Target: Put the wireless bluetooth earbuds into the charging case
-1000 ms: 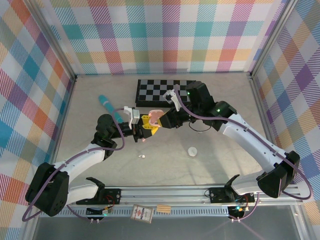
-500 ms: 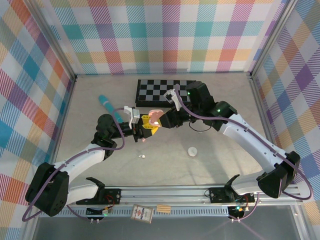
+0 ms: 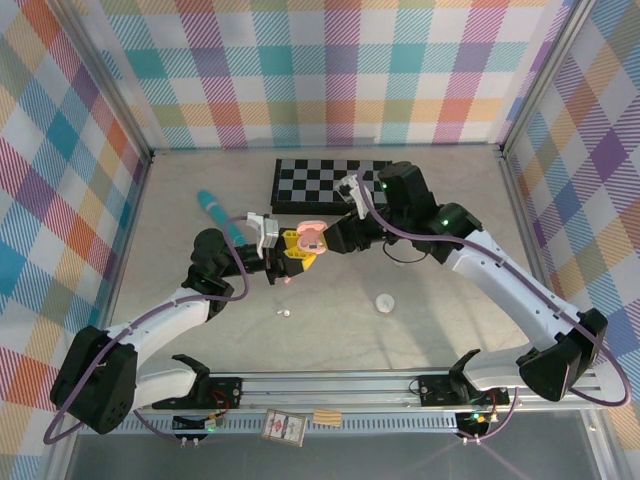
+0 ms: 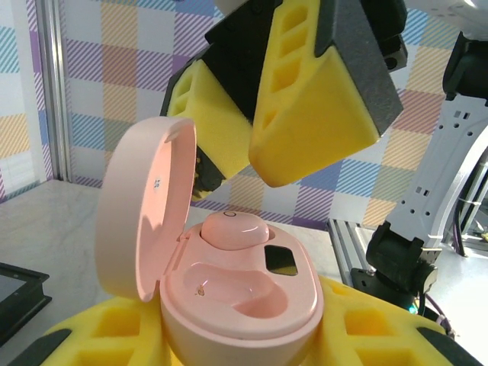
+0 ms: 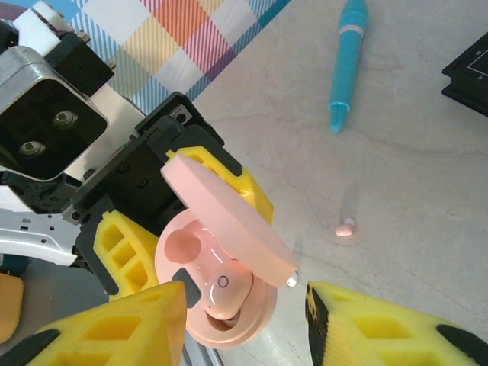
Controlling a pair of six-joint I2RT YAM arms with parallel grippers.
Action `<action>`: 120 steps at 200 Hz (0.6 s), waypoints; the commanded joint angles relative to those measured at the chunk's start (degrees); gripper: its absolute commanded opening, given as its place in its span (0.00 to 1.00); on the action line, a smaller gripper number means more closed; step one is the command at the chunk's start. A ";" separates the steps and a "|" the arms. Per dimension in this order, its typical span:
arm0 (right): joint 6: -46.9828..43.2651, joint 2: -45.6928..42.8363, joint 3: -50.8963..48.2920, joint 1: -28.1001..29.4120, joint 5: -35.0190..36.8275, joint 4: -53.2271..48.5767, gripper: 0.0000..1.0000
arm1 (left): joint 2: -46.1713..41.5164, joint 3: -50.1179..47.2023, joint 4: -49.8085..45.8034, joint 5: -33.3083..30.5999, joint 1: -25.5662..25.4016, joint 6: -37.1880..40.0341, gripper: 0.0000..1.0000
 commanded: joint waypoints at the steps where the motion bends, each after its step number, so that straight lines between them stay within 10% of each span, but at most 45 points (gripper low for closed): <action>1: 1.19 -1.77 0.31 -0.44 0.92 1.59 0.46 | -1.18 1.08 3.29 0.76 -0.63 1.26 0.32; 68: 12.93 -12.47 -17.72 -7.47 6.64 14.48 0.47 | -6.04 -3.14 3.27 -7.17 4.45 2.26 0.32; 120: 18.86 0.55 -19.81 -9.53 3.58 18.16 0.47 | -10.66 -3.34 0.86 -6.56 4.90 2.49 0.32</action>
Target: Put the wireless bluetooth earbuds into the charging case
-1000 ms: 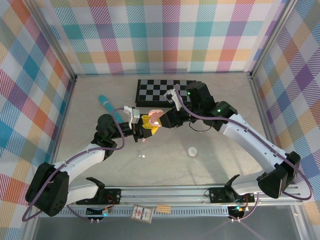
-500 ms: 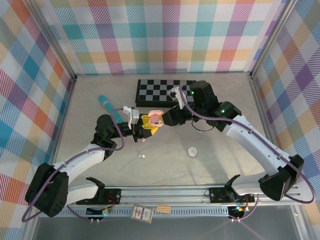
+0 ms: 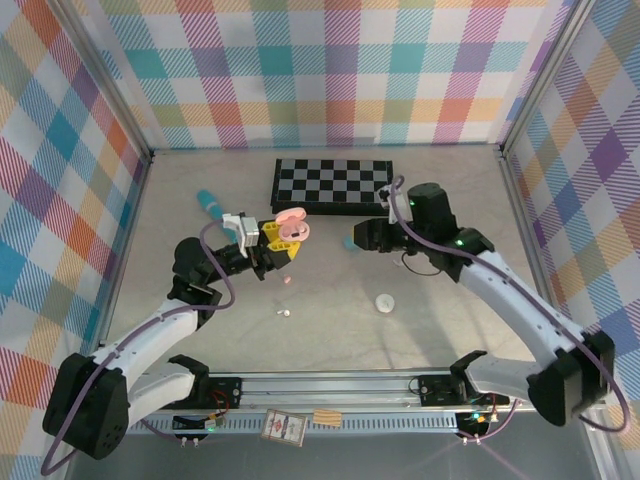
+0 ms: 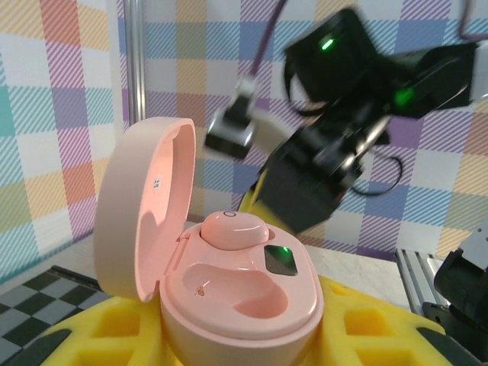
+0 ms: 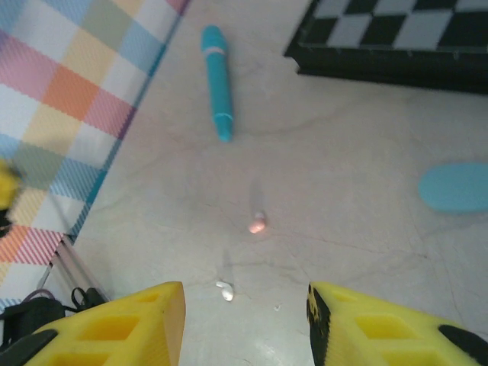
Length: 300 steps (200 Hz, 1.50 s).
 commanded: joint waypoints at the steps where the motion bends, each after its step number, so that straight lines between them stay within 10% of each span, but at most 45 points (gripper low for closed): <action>1: 4.66 6.28 -0.13 0.13 -2.34 4.93 0.47 | -2.39 -0.28 0.67 0.60 0.27 0.93 0.32; 166: 2.18 58.67 35.13 11.14 -16.22 3.51 0.46 | -4.24 0.39 1.18 6.09 -0.22 -1.89 0.32; 300: -3.08 56.36 31.37 14.34 -16.37 -2.87 0.43 | -3.36 -0.24 2.46 4.91 -0.26 -2.34 0.32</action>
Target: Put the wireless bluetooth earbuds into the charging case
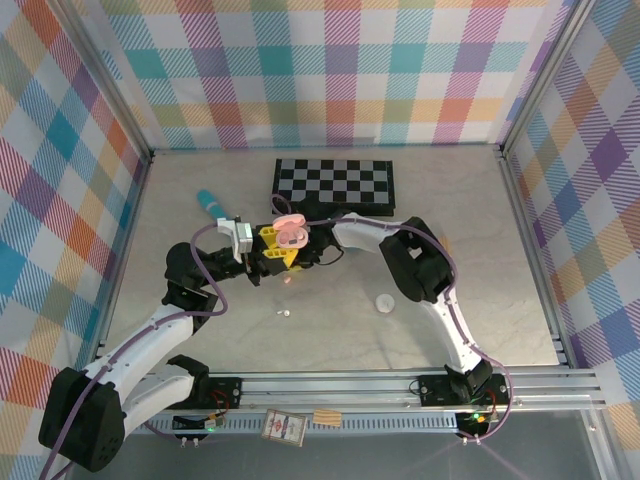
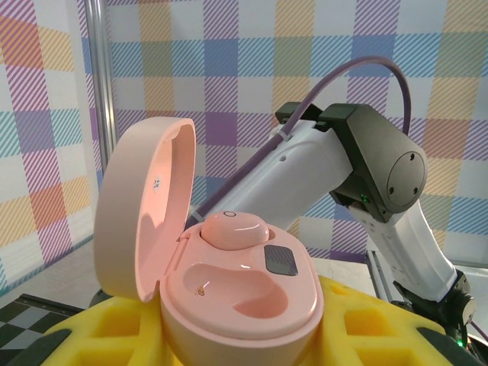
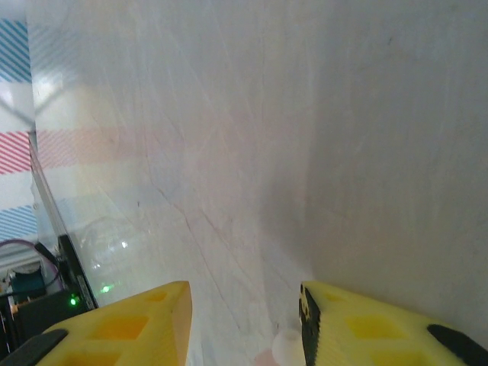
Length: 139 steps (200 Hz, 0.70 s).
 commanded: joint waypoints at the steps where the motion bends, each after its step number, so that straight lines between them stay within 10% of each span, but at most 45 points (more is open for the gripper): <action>1: -2.19 -3.86 -3.06 1.12 -0.04 -3.36 0.42 | 0.00 -0.26 2.43 0.48 -0.24 -0.55 0.32; 139: -14.93 -8.60 0.79 5.03 15.43 -15.61 0.43 | 0.82 0.54 5.86 -0.75 -0.06 -3.11 0.31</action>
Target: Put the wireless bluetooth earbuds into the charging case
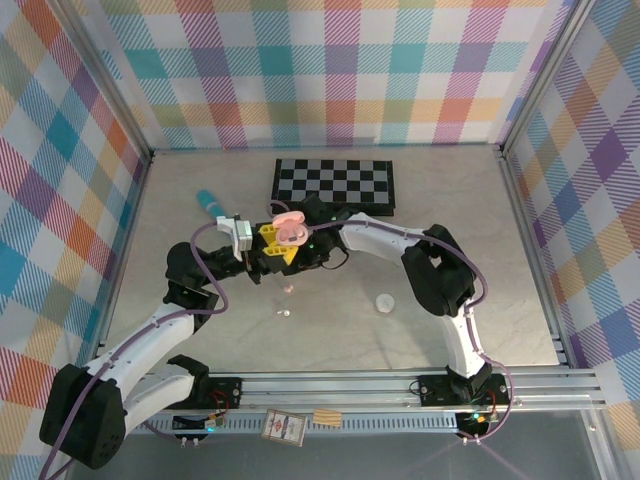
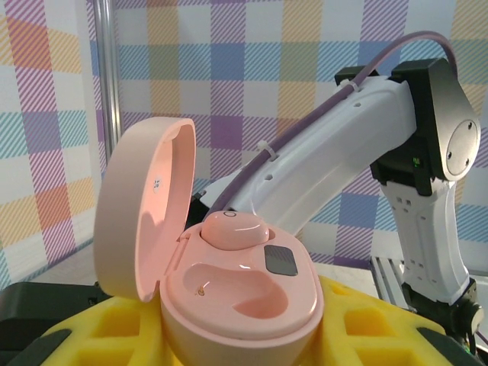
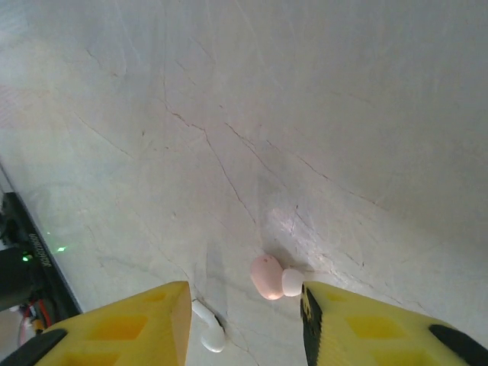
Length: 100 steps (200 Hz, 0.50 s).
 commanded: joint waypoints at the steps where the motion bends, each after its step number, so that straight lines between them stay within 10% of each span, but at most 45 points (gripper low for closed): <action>1: -6.06 2.68 4.51 2.05 3.86 -6.47 0.43 | -0.19 0.54 4.07 0.34 -0.08 -1.66 0.31; 100: -11.35 10.68 13.17 6.40 8.29 -13.77 0.42 | -2.31 1.11 1.30 1.29 -0.08 -1.35 0.31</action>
